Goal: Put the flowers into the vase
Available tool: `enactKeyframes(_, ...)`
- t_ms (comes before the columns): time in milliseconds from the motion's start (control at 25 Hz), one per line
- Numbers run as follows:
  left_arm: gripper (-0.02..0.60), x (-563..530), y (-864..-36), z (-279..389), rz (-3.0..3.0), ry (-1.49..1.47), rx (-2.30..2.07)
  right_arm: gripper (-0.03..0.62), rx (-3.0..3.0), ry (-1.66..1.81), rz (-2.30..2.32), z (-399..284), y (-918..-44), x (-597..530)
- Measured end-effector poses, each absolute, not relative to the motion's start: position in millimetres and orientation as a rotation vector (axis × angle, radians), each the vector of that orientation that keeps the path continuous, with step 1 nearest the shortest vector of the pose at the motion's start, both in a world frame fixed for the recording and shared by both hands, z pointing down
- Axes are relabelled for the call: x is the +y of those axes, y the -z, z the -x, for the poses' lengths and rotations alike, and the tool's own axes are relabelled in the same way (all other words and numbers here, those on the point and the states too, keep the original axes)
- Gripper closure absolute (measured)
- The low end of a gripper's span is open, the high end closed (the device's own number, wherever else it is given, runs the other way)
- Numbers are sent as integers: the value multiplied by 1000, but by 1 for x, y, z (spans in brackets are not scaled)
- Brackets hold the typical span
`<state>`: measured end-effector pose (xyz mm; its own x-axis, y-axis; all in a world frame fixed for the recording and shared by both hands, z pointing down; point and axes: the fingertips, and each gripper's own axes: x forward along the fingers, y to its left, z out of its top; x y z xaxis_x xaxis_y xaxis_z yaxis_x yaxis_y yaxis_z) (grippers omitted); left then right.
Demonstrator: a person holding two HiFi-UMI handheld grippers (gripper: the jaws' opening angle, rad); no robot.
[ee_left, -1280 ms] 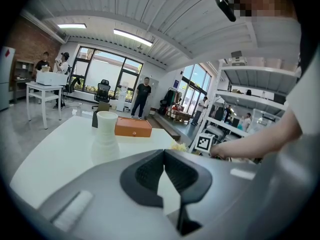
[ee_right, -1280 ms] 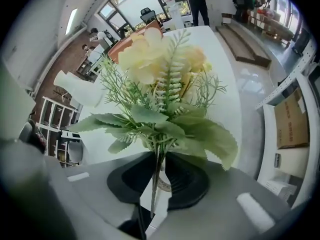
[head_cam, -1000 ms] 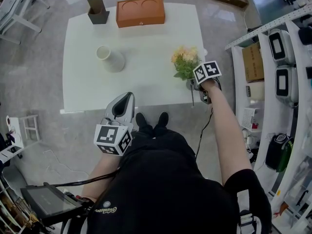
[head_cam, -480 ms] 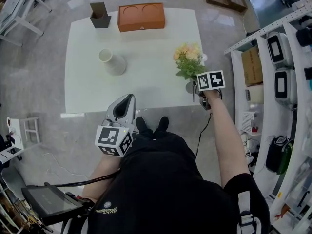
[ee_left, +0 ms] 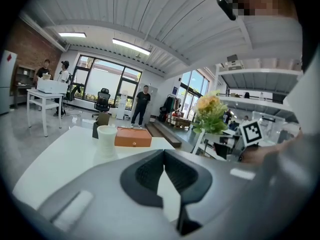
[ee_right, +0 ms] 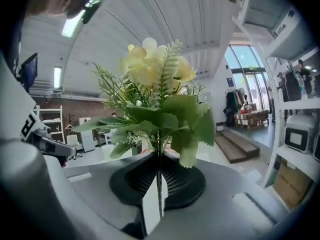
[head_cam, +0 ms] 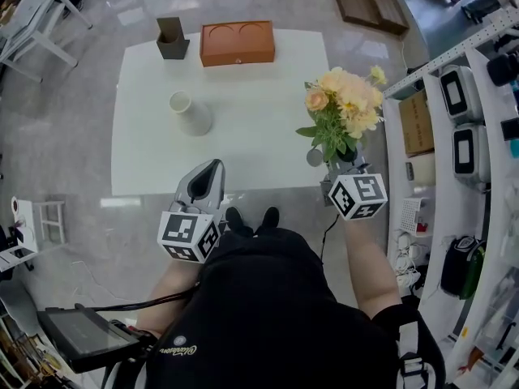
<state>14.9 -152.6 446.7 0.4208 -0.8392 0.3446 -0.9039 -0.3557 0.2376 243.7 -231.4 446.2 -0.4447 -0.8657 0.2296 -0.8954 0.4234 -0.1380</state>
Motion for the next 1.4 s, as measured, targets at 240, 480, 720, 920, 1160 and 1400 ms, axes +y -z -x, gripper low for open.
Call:
enactKeyframes(240,575,-155,-437,-14,-2300,-206,-1529,566,-2590,-306,-1622,-241,-435,-205)
enactKeyframes(480,575,-155,-434,-17,-2290,-211,-1565,566,-2618,-281,-1606,-245,-429,-210)
enactKeyframes(720,575,-144,-426,-6,-2250,-221,-1641,566,-2650,-286,-1561,-241,-429,-213)
enactKeyframes(920,575,-141,-425,10,-2226,-198,-1689,566,-2650,-285,-1556,-239,-430,-211)
enactKeyframes(1160,575,-147,-422,95,-2251,-166,-1705,566,-2619,-243,-1646,-175,-421,-209)
enactKeyframes(1400,575,-156,-417,230,-2300,-179,-1682,566,-2530,-253,-1779,-67,-417,-201)
